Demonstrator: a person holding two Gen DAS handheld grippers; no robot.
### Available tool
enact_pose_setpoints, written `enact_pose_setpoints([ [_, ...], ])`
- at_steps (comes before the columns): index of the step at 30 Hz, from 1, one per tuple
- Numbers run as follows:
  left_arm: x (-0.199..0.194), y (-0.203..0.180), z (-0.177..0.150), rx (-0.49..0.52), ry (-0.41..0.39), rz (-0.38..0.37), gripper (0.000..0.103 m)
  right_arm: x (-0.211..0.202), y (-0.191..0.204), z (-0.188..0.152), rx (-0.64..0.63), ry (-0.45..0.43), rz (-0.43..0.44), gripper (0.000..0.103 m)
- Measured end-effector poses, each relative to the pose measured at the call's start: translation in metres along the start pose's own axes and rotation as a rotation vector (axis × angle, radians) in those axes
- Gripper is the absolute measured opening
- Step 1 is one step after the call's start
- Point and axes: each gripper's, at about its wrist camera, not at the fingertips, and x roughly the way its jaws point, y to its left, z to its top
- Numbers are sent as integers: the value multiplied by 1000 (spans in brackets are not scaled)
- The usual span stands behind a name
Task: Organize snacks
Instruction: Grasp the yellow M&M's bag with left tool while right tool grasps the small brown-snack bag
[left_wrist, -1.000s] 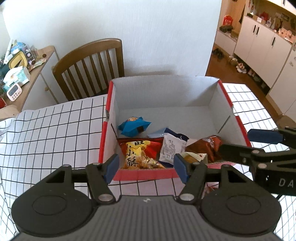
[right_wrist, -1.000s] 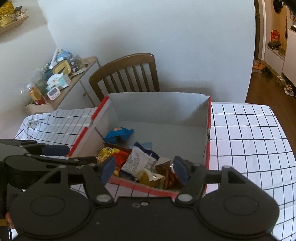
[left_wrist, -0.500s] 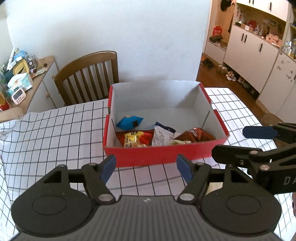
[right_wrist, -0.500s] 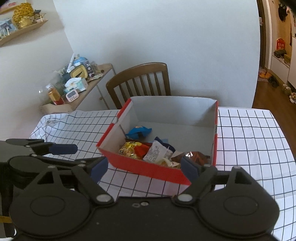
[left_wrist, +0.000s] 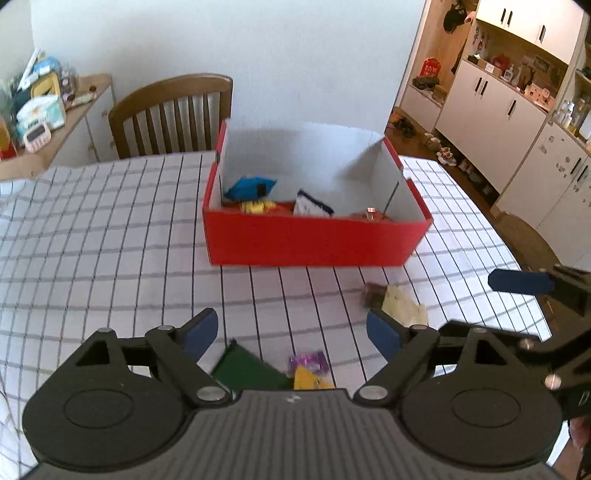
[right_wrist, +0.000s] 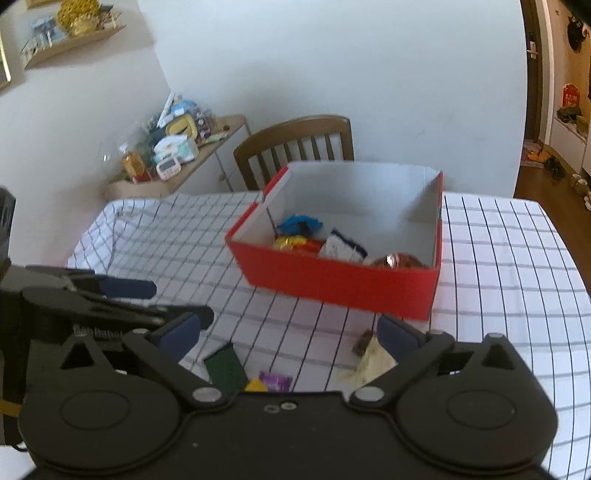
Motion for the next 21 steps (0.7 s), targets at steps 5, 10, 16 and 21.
enact_pose_setpoints([
  [5,9,-1,-27,-15,39,9,88,2,5,-35,-21,50,-21,103],
  [10,24,0,-48,-34,94,35,88,10,5,-66,-16,110,-49,103],
  [16,45,-6,-67,-13,149,65,88,21,-1,-96,14,174,-60,98],
  [21,61,-12,-78,15,177,101,88,36,0,-114,18,234,-70,88],
])
